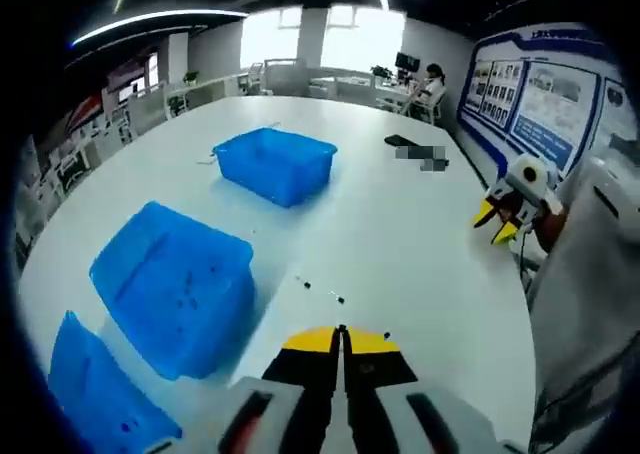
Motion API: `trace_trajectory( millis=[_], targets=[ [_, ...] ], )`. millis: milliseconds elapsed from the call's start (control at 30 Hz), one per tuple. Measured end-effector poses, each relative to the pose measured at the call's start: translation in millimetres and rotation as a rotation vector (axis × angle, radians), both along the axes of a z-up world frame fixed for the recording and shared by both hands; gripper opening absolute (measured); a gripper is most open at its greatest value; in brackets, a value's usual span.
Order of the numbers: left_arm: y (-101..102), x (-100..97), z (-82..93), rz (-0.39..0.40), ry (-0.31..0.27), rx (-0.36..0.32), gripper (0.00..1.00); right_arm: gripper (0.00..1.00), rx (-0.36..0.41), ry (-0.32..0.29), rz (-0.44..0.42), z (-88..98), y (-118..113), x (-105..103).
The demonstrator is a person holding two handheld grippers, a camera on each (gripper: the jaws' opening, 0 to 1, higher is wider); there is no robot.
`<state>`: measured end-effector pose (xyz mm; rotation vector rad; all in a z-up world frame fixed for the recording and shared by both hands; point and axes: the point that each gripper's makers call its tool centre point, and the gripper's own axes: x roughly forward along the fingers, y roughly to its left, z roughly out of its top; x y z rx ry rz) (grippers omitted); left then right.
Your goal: Pick up the resistors one by one and place each resistor into its matching bin, sorting the parts by color and model until every resistor is separated into the correct bin for its type
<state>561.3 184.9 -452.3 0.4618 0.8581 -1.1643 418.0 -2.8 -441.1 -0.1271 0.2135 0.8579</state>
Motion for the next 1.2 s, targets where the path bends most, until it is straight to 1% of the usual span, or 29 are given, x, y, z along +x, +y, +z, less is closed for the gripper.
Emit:
trace_trajectory(
  millis=[67,133,167,200,233,267,300,333,433,467,567,633,700,767,800,833,867,900,967,1000,1033,1100,1133,1167,1200],
  targets=[
    [10,-4.0,-15.8,-0.003,0.023,0.081,0.05,0.21,-0.004,0.003,-0.001,-1.6,-1,0],
    [27,-0.6,-30.1,-0.003,-0.014,0.22,0.06,0.21,-0.003,0.006,0.0,-2.4,-1,0],
    [22,-2.1,-32.0,-0.001,0.001,0.189,0.06,0.21,-0.004,0.006,0.001,-2.5,-1,0],
    [16,-6.9,-29.7,0.001,0.034,0.14,0.06,0.21,-0.004,0.005,0.003,-2.5,0,0],
    [2,-11.5,-19.9,-0.007,0.068,0.029,0.06,0.21,-0.003,0.005,0.005,-2.5,0,0],
    [-5,-11.8,-12.3,0.006,0.083,-0.042,0.05,0.21,-0.003,0.005,0.007,-2.7,0,0],
    [-8,-11.1,-5.9,0.009,0.084,-0.084,0.05,0.21,-0.004,0.005,0.008,-3.1,0,1],
    [-6,-8.3,-3.2,0.014,0.074,-0.093,0.05,0.21,-0.005,0.006,0.008,-3.7,1,0],
    [-2,-0.8,-3.0,0.041,0.073,-0.102,0.05,0.21,-0.006,0.011,0.009,-5.5,1,1],
    [-3,0.4,-1.8,0.047,0.075,-0.118,0.05,0.21,-0.007,0.012,0.01,-6.2,1,1],
    [-11,7.8,7.6,0.051,0.032,-0.186,0.04,0.21,-0.004,0.013,0.009,-5.9,1,1],
    [-21,11.9,18.5,0.045,-0.009,-0.238,0.04,0.21,-0.003,0.015,0.006,-6.6,1,3],
    [-34,19.4,31.5,0.048,-0.065,-0.278,0.04,0.21,-0.004,0.014,0.009,-6.3,2,2],
    [-57,24.8,47.2,0.02,-0.117,-0.314,0.04,0.21,0.0,0.013,0.008,-6.3,2,4],
    [-78,33.2,62.1,0.015,-0.161,-0.366,0.04,0.21,0.003,0.017,0.004,-7.7,2,7],
    [-93,36.8,71.6,0.003,-0.172,-0.401,0.04,0.21,-0.002,0.021,0.004,-8.9,4,8],
    [-98,37.9,74.4,0.0,-0.175,-0.411,0.04,0.21,-0.004,0.022,0.005,-9.2,4,9],
    [-121,44.8,85.9,-0.016,-0.197,-0.444,0.04,0.21,-0.011,0.016,0.013,-7.1,7,9],
    [-141,52.7,90.8,-0.022,-0.203,-0.446,0.04,0.21,-0.004,0.0,0.02,-0.1,8,8],
    [-148,52.5,90.7,-0.041,-0.195,-0.436,0.04,0.21,-0.002,-0.003,0.021,1.8,8,7],
    [-150,49.0,87.3,-0.069,-0.181,-0.401,0.05,0.21,-0.001,-0.007,0.02,4.2,7,6],
    [-146,45.5,80.5,-0.111,-0.183,-0.319,0.07,0.21,0.002,-0.009,0.015,5.3,5,3],
    [-139,38.5,75.1,-0.162,-0.186,-0.258,0.08,0.21,0.005,-0.005,0.011,4.6,5,1],
    [-136,36.1,73.2,-0.182,-0.186,-0.239,0.09,0.21,0.005,0.001,0.006,2.4,3,0],
    [-114,20.1,60.6,-0.292,-0.182,-0.117,0.1,0.21,0.005,0.006,0.001,0.3,1,-1]
  ],
)
